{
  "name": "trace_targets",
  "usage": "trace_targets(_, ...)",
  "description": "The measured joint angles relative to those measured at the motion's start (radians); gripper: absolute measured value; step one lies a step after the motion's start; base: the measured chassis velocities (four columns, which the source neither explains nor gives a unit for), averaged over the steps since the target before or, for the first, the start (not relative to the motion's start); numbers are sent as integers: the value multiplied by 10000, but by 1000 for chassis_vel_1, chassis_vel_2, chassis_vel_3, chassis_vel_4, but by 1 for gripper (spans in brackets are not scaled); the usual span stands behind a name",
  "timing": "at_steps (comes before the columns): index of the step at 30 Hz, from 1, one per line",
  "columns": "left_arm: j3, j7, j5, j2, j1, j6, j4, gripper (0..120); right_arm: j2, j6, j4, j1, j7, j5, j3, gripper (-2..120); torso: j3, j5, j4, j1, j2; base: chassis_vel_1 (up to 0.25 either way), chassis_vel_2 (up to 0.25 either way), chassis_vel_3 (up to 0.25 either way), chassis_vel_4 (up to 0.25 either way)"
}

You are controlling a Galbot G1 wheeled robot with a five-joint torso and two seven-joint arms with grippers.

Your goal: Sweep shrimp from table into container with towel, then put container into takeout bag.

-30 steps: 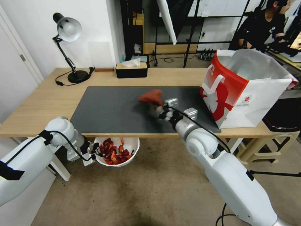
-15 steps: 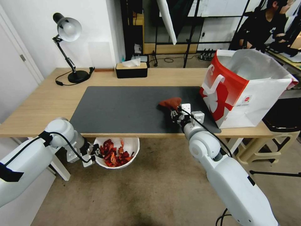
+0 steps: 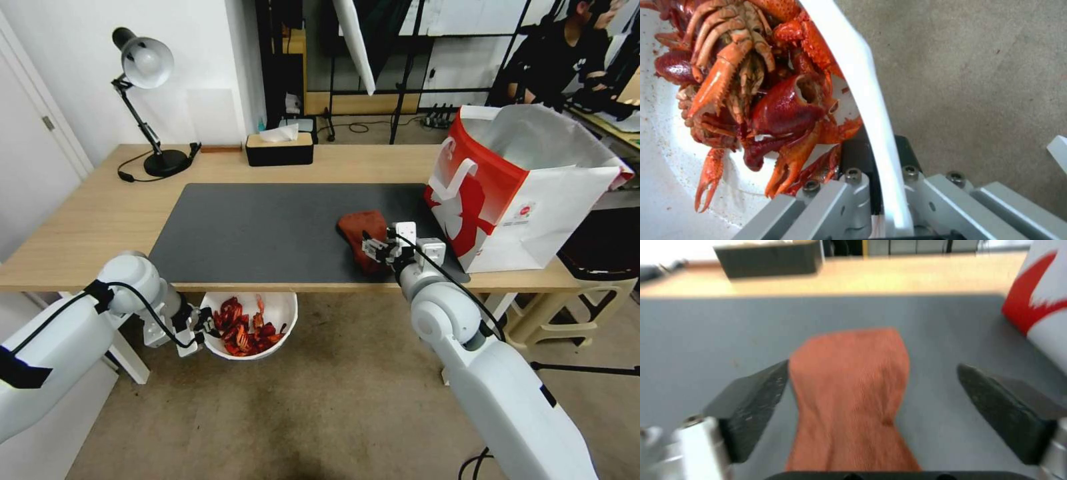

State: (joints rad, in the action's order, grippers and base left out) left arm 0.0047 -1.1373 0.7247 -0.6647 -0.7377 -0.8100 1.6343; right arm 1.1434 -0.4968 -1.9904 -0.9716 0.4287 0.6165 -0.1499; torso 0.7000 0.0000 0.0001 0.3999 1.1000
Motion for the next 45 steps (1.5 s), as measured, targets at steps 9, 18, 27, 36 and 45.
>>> trace_targets(9, -169, 19, 50, -10, -338, -7, 217, 0, -339, 2728, -898, -2210, -2500, -1608, -1058, 100, -1, 0, -2, 0, 0, 0, 0, 0, 0)
trace_targets(18, -650, 83, 112, 154, -1050, -104, 590, 0, 85, 5157, -1138, -4441, -3601, -2991, -1676, 100, -1, -2, -1, -1, 0, 0, 0, 0, 0)
trace_targets(27, -1168, 273, 319, 443, -2166, -113, 1618, 0, 1030, 6960, -758, -6162, -3848, -4347, -2008, 100, -1, -2, -1, 1, 1, 0, 0, 0, 0)
trace_targets(36, -1957, 747, 429, 985, -3765, -121, 3167, 0, 1352, 7170, -349, -6498, -3855, -4599, -1941, 100, 0, 0, 2, 0, -1, 0, 0, 0, 0)
trace_targets(45, -3022, 837, -703, 1495, -4110, -74, 4631, 0, 1892, 7711, 280, -6833, -3844, -5069, -1921, 100, -1, 0, -1, 0, -1, 0, 0, 0, 0)
